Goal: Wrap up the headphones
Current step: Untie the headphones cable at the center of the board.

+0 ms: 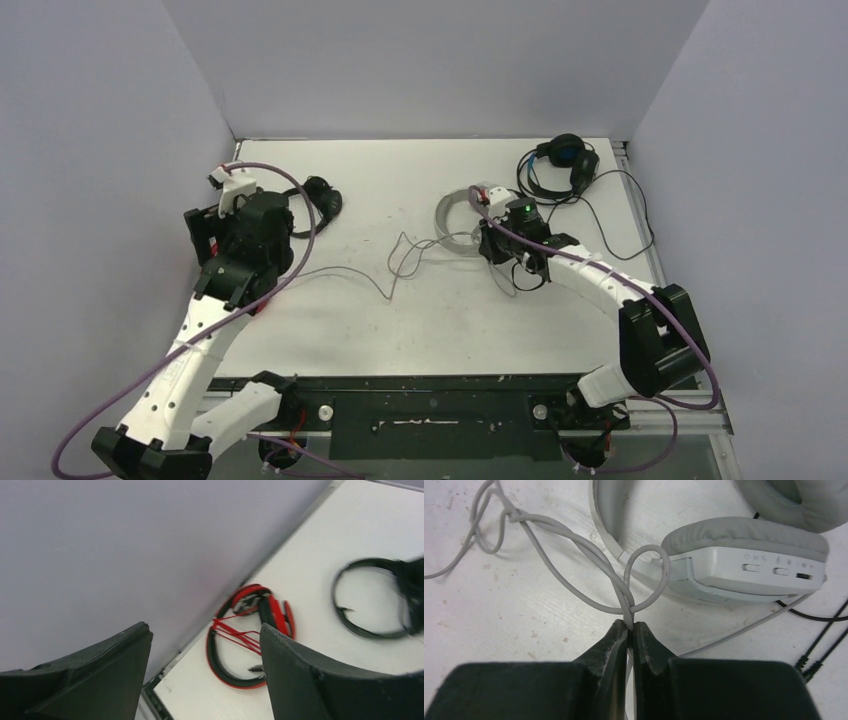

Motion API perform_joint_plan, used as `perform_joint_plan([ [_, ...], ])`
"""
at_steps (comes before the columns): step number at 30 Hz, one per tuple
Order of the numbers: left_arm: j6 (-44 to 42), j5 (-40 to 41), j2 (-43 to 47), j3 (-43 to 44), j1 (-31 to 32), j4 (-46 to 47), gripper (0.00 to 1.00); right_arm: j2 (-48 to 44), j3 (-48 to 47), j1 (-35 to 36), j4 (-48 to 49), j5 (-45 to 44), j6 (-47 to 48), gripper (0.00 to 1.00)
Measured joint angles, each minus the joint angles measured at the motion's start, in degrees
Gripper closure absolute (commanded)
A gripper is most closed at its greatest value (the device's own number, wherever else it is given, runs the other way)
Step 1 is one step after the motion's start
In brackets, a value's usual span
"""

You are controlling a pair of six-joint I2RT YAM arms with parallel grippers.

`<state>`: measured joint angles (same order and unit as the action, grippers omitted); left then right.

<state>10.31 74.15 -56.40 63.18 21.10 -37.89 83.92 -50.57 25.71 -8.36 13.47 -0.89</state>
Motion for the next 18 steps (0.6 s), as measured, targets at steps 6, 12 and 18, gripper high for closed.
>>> perform_joint_plan([
  [6,-4.81,-35.63,2.95,-0.28,-0.17,1.68,0.29,0.90,-2.54,-0.87,-6.14,7.69,-1.57,1.00],
  [12,-6.84,-67.95,5.35,-12.35,8.68,16.85,0.26,2.23,-5.81,-0.87,-10.49,15.65,-2.45,1.00],
  [18,-24.65,-74.07,4.61,-28.11,31.36,34.53,0.28,2.25,-7.08,-0.94,-13.42,21.66,-2.86,1.00],
])
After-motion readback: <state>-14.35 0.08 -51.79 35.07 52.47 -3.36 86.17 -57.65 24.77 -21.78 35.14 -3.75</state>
